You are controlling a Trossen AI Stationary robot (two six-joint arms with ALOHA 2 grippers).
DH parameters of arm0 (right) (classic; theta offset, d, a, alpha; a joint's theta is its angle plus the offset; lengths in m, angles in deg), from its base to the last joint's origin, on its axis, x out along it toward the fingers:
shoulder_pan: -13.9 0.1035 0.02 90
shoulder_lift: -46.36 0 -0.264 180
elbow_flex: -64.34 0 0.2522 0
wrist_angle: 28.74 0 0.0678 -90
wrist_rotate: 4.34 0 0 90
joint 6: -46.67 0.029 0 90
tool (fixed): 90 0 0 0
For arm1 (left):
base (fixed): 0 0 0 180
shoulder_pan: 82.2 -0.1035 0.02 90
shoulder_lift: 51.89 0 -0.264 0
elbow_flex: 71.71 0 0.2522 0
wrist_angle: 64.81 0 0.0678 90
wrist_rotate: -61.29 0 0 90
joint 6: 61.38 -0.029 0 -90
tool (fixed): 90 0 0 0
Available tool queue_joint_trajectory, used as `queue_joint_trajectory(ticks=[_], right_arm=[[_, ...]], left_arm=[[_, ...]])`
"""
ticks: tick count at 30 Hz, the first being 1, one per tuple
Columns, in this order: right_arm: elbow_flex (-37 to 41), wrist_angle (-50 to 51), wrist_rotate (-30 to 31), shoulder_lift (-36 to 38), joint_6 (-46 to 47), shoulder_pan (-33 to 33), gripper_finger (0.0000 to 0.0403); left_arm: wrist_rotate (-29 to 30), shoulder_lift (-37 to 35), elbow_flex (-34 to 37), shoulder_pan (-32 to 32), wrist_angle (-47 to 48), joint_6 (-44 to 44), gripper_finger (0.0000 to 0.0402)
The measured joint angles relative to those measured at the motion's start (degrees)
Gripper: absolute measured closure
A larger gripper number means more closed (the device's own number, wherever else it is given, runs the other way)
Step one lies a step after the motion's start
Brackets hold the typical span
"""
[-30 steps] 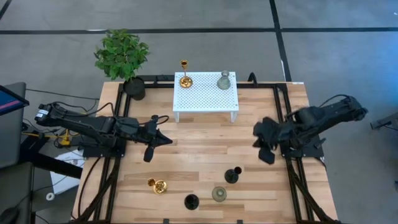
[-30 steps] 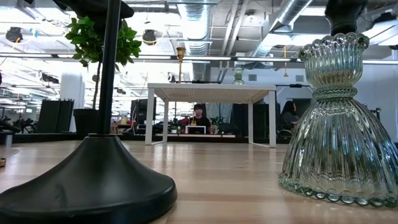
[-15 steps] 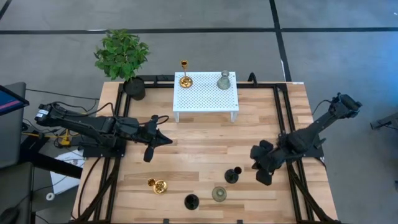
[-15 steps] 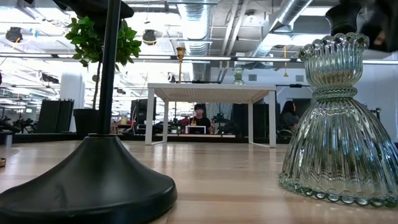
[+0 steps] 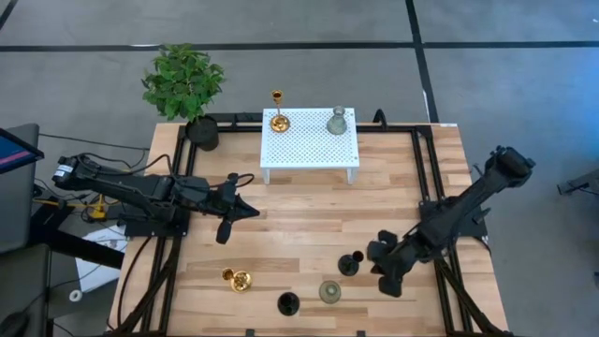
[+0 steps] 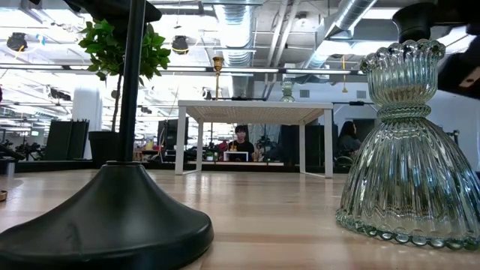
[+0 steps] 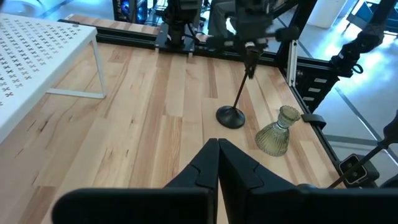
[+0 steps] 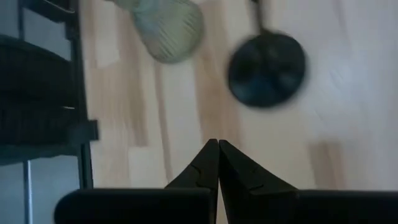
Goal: Pick & Place candle stick holders
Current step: Put the right black candle holder on the shelf
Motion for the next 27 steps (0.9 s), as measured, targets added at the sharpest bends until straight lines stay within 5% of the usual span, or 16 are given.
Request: queue_joint_trajectory(ticks=[7,21,27], right_arm=[[-0.37,-5.46,2.99,-6.23,-2.72,-1.34,0.0383],[-0.17,-2.06,9.6,-1.24,-2.22,-3.19,0.0202],[-0.2,-6.71,9.93,-1.32,-2.4,-3.19,0.0162]], left_arm=[[0.0,0.0,0.02,0.01,0.02,0.0,0.0396],[-0.02,0.0,0.02,0.02,0.03,0.0,0.0394],[-0.01,0.0,0.02,0.01,0.05,0.0,0.0395]])
